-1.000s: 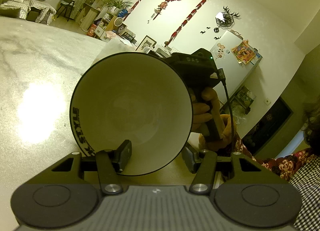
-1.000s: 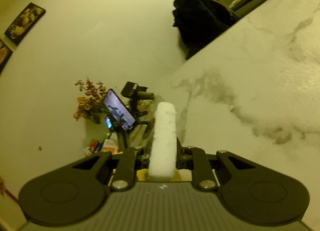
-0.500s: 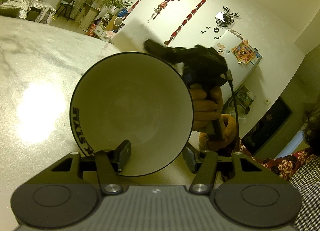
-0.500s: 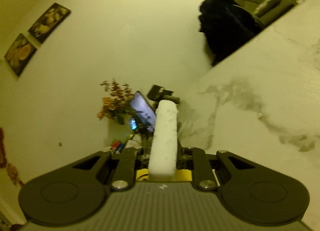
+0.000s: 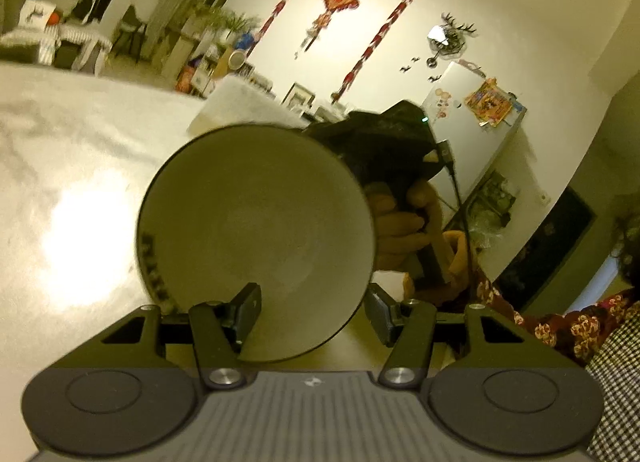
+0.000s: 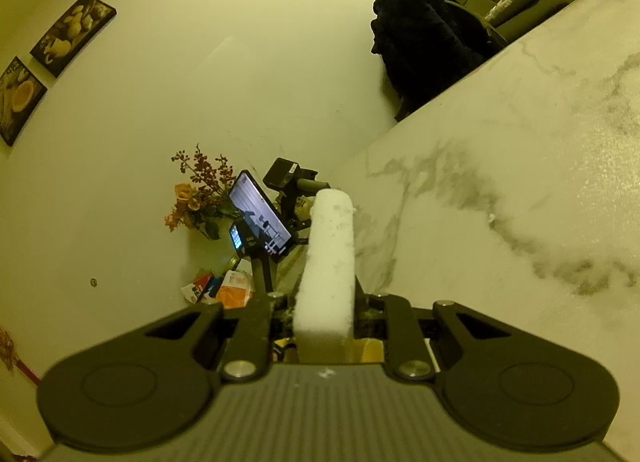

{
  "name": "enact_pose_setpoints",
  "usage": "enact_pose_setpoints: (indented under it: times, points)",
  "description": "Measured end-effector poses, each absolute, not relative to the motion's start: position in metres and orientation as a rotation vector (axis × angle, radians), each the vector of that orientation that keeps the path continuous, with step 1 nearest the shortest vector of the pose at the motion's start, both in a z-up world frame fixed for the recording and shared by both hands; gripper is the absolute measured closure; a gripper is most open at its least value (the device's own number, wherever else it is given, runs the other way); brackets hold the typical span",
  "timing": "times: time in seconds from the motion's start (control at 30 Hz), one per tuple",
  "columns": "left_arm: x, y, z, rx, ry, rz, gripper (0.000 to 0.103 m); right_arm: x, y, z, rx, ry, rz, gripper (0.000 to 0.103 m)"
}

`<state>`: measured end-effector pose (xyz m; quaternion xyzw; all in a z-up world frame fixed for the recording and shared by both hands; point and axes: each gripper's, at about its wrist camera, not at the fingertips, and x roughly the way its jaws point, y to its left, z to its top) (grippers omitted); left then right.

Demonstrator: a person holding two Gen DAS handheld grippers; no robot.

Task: Clean bowl
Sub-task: 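Rub the white sponge back and forth over the yellow bowl's rim with the right tool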

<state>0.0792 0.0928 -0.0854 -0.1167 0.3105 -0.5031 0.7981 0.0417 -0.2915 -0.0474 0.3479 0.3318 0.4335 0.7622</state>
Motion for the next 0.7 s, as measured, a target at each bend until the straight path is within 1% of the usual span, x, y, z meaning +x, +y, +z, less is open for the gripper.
enact_pose_setpoints:
  times: [0.27,0.4,0.43,0.6,0.63,0.7]
  points:
    - [0.071,0.064,-0.068,-0.107,0.646,-1.067,0.047,0.039,-0.286,-0.044,0.742,0.713,0.977,0.084]
    - [0.071,0.064,-0.076,-0.076,0.689,-1.069,0.049,0.036,-0.281,-0.038,0.728,0.687,1.031,0.083]
    - [0.070,0.065,-0.078,-0.073,0.701,-1.075,0.052,0.035,-0.279,-0.036,0.725,0.681,1.043,0.083]
    - [0.066,0.071,-0.083,-0.077,0.712,-1.077,0.052,0.033,-0.274,-0.033,0.720,0.671,1.082,0.083]
    - [0.067,0.075,-0.087,-0.087,0.717,-1.078,0.050,0.033,-0.274,-0.033,0.720,0.674,1.083,0.083]
    - [0.066,0.078,-0.090,-0.086,0.695,-1.094,0.050,0.034,-0.275,-0.034,0.723,0.681,1.077,0.083]
